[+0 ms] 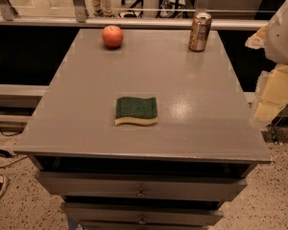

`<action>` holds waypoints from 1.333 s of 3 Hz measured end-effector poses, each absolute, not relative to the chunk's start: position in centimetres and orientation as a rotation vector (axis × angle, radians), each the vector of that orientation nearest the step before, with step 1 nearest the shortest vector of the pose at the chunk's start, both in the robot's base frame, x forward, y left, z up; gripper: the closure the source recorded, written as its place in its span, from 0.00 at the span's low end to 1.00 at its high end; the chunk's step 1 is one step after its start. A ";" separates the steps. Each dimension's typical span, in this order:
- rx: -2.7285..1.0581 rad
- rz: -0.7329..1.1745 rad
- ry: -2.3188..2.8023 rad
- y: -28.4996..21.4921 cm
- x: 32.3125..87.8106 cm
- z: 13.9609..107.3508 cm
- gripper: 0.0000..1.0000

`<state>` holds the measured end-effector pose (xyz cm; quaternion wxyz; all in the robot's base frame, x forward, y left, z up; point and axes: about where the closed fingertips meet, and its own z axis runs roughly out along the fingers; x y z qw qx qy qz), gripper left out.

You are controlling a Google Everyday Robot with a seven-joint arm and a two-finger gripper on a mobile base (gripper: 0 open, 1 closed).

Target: Pick sponge

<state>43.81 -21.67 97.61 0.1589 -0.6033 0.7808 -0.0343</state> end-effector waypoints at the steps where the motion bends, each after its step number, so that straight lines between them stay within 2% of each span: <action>1: -1.725 -0.098 2.232 -21.7 43.8 97.6 0.00; 2: -1.720 -0.095 2.216 -20.4 43.9 97.0 0.00; 4: -1.690 0.082 2.142 -11.5 46.5 90.3 0.00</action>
Offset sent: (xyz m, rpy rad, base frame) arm 0.0032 0.0480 -0.0300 0.0409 -0.0243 0.0193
